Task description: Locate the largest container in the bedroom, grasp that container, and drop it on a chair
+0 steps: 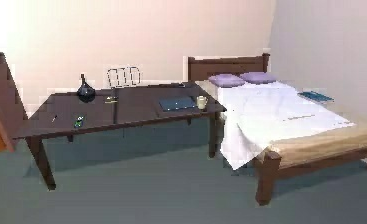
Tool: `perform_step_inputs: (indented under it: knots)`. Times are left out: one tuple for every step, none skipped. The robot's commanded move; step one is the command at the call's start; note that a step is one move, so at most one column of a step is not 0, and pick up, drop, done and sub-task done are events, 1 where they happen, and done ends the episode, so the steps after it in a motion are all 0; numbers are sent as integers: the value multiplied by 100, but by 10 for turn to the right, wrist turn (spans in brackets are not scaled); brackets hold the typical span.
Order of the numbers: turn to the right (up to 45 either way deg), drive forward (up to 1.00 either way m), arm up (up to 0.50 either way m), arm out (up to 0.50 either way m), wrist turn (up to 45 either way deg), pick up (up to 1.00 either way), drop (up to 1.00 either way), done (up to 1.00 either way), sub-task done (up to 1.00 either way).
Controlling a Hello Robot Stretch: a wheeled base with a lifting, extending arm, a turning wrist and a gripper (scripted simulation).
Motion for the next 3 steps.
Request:
perform_step_inputs:
  knots:
    - [0, 100, 0, 0, 0, 0, 0, 0, 0]
    - [0, 5, 0, 0, 0, 0, 0, 0, 0]
    - [-450, 0, 0, 0, 0, 0, 0, 0, 0]
